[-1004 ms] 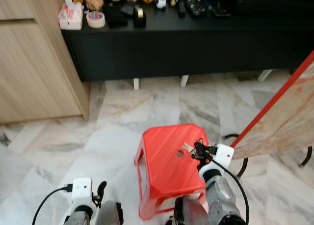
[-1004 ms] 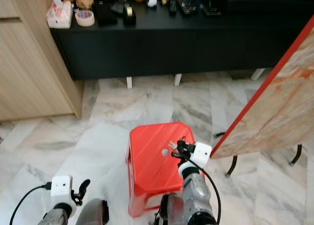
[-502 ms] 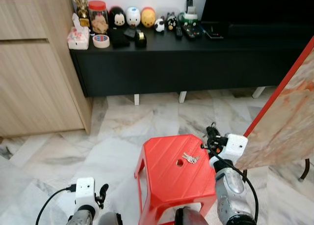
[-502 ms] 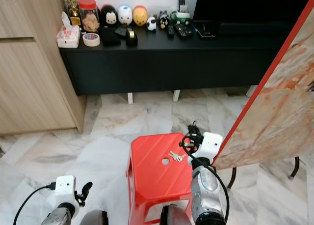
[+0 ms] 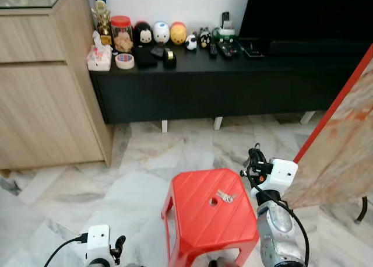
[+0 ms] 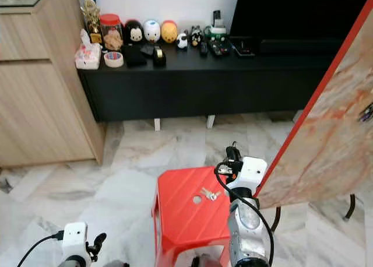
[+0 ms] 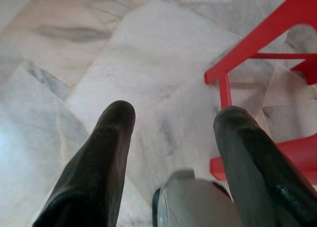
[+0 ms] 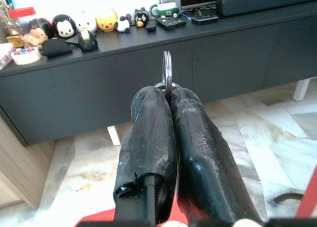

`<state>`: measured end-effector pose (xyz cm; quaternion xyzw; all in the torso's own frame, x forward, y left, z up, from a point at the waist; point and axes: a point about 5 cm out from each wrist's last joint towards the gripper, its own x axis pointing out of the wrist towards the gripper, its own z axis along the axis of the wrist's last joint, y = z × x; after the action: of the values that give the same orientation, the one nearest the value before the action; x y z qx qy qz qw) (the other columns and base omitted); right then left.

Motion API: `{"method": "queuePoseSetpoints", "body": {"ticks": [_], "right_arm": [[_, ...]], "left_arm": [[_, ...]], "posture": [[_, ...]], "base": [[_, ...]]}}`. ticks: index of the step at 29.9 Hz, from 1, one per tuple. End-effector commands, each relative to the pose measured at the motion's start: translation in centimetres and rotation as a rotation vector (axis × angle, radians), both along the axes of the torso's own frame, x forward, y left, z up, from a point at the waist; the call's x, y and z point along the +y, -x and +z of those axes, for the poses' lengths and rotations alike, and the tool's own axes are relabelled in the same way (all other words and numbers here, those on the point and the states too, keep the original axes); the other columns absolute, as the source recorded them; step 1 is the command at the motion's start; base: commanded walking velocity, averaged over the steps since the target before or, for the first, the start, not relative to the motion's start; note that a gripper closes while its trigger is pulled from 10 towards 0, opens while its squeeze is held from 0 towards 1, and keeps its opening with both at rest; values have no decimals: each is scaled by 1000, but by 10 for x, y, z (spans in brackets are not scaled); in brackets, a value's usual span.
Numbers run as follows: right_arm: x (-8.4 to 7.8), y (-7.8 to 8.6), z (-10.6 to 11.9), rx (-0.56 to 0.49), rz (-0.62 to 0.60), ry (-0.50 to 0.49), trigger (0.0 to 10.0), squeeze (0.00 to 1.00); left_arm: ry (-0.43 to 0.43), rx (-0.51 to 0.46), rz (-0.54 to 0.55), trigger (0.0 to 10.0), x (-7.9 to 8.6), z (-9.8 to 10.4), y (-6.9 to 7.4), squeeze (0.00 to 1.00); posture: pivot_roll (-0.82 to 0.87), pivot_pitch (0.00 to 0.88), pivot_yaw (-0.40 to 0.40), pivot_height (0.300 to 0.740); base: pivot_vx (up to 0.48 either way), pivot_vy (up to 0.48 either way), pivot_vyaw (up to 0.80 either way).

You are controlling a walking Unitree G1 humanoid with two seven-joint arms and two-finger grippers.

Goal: Hang keys on a hook

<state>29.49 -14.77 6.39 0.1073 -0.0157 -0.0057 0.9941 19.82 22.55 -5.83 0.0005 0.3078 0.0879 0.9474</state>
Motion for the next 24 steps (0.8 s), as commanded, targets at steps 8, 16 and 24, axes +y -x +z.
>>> {"method": "queuePoseSetpoints", "body": {"ticks": [8, 16, 24], "right_arm": [[-1, -3, 13, -37, -8, 5, 10000, 0], [-1, 3, 3, 14, 0, 5, 10000, 0], [-4, 8, 2, 22, 4, 16, 10000, 0]], "left_arm": [[17, 57, 25, 10000, 0, -9, 13, 0], [5, 93, 12, 10000, -1, -13, 20, 0], [1, 117, 17, 10000, -1, -17, 27, 0]], "posture": [[80, 0, -111, 740], [86, 0, -115, 740], [79, 0, -116, 740]], "base": [[0, 0, 0], [0, 0, 0], [0, 0, 0]]}}
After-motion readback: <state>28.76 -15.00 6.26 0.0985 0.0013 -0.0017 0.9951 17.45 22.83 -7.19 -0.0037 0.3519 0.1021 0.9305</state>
